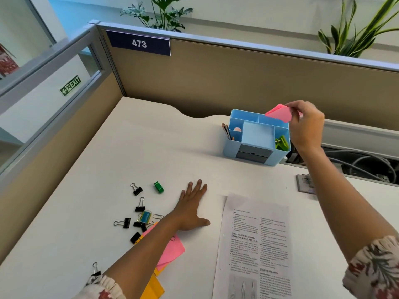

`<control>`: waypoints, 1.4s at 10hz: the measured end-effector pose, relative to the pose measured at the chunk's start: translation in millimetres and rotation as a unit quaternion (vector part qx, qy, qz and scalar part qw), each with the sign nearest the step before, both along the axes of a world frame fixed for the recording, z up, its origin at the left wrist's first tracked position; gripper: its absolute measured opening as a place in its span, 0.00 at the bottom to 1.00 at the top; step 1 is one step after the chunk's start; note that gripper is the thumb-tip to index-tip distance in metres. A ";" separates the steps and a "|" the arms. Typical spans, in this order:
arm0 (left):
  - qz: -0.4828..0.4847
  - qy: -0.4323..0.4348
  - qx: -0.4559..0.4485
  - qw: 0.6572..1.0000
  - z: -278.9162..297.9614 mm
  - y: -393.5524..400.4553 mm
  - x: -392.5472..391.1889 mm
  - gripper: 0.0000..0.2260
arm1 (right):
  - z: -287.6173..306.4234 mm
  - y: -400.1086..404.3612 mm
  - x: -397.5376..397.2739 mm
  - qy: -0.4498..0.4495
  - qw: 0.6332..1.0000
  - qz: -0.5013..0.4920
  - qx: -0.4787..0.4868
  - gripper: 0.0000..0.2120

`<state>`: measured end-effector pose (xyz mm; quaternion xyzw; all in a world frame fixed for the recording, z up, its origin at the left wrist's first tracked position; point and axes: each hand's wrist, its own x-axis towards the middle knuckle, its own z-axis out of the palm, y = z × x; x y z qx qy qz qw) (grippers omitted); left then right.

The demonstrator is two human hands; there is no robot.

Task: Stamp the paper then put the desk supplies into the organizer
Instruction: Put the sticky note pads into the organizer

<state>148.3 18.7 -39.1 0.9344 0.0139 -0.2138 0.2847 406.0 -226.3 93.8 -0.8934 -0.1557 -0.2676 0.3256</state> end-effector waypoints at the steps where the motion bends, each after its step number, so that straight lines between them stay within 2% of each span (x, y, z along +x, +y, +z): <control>1: -0.003 -0.001 0.000 1.000 -1.5 0.4 1.0 0.49 | -7.8 1.2 12.4 0.002 0.999 -0.002 -0.034 0.10; 3: 0.001 0.001 -0.002 1.000 -1.0 0.7 0.4 0.49 | -22.5 4.9 20.9 0.071 0.993 -0.012 -0.093 0.11; 5: 0.000 0.001 -0.007 1.000 -0.6 1.4 1.1 0.49 | -24.9 4.8 21.9 0.119 0.988 -0.005 -0.099 0.11; 8: -0.004 0.005 -0.003 1.000 -0.7 2.2 1.7 0.49 | -24.7 5.7 8.2 0.108 0.993 -0.005 -0.053 0.16; 10: -0.006 0.013 0.002 1.000 1.8 2.2 -2.8 0.48 | -21.2 20.9 -25.9 0.083 0.996 0.025 0.001 0.12; 12: 0.014 0.012 -0.021 1.000 4.6 0.9 -15.5 0.43 | -26.1 47.6 -69.2 0.089 0.991 0.077 0.056 0.09; 13: 0.021 0.017 -0.055 0.998 14.7 3.8 -22.7 0.38 | -30.3 64.1 -99.9 0.103 0.988 0.094 0.071 0.07; 14: 0.069 0.020 -0.129 0.989 26.4 14.0 -30.1 0.31 | -40.5 80.0 -136.8 0.139 0.977 0.139 0.079 0.08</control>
